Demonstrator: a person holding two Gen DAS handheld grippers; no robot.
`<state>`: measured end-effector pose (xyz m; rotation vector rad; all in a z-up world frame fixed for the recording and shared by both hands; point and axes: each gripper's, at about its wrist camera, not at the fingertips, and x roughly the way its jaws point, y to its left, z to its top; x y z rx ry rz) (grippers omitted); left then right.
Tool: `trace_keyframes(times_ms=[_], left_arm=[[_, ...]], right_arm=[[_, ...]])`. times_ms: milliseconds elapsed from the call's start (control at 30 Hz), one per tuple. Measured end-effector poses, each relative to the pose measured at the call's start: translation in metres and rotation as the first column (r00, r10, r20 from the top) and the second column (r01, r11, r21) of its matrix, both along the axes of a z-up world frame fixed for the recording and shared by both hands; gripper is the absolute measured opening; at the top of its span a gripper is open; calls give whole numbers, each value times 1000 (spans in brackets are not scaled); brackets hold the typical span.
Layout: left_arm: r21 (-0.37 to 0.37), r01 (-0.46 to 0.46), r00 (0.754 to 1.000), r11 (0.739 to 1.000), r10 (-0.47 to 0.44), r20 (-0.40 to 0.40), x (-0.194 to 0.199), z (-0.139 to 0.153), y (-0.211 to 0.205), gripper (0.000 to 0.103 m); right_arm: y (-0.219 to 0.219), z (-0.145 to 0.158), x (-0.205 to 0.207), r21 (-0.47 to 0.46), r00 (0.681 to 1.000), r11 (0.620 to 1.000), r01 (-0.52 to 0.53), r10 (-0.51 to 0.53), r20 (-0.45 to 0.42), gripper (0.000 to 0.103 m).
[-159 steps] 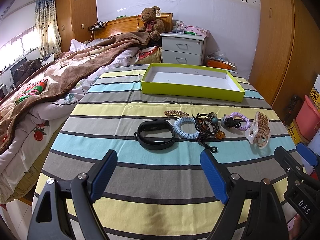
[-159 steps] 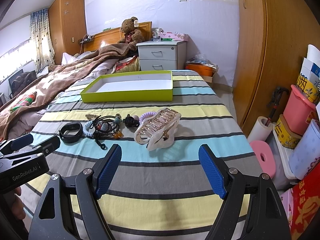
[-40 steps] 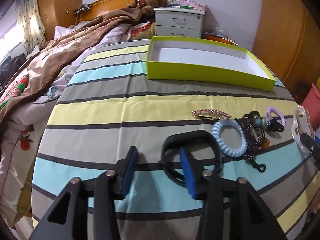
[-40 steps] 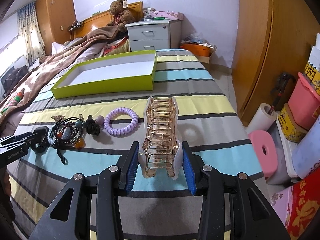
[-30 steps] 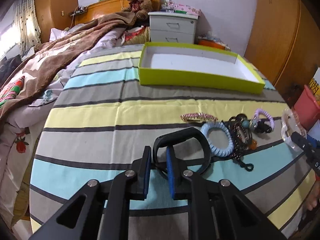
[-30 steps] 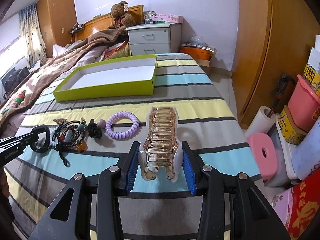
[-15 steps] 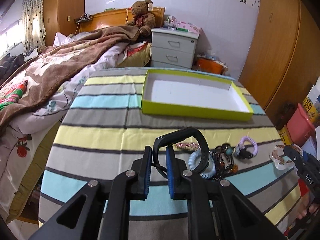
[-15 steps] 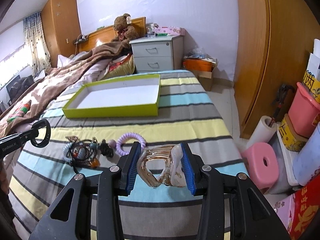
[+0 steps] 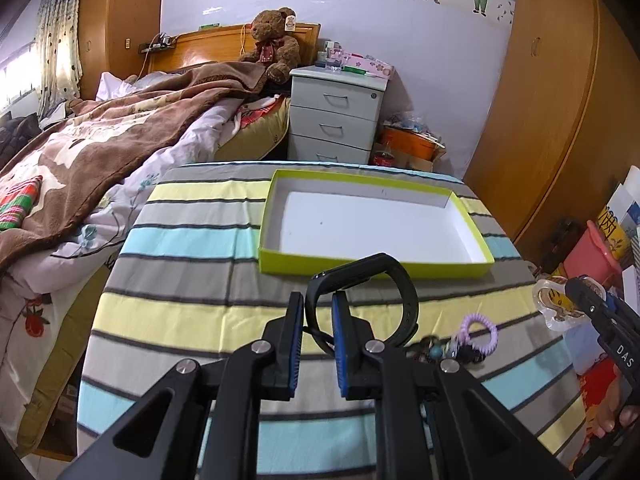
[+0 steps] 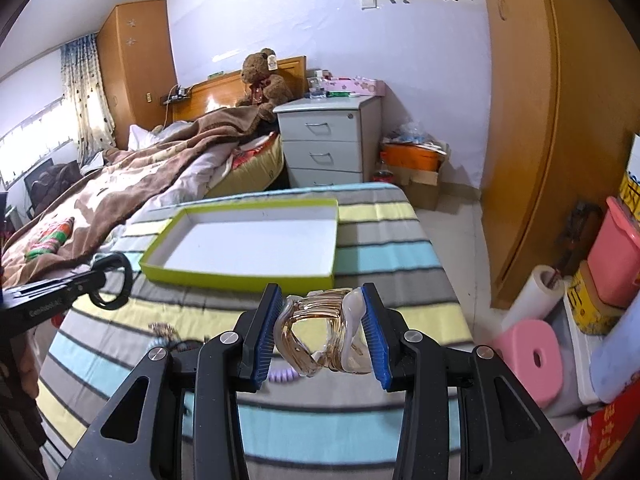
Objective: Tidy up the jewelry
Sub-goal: 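Carry the claw clip and watch band with both grippers over the green box lid, then open both grippers to drop the claw clip and watch band into the lid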
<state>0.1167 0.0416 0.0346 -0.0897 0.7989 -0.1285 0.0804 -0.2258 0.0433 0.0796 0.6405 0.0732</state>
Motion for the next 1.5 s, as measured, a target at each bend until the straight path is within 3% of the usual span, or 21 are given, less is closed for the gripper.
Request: trace_keyframes(times_ms=[333,867,1100,1500], left_arm=[[-48,0,1000,999,-2,-25,61,-1,-5,15],[-68,-33,992,997,25,-121,141,-37,-6,15],[-57,-39,985,998,28,-170,158,-55,-9,15],[-50,-46,983,998,36,-179,163,-61,-10,15]], right_arm=[[6,5,62,3,999,999,-48,48,10,41],[20,-32,167,-27,991,995,-99,96,-95,41],[31,-40,188,-57,987,990,-132,125,-104,41],[31,-54,194,-92,985,986,-138,127,-117,41]])
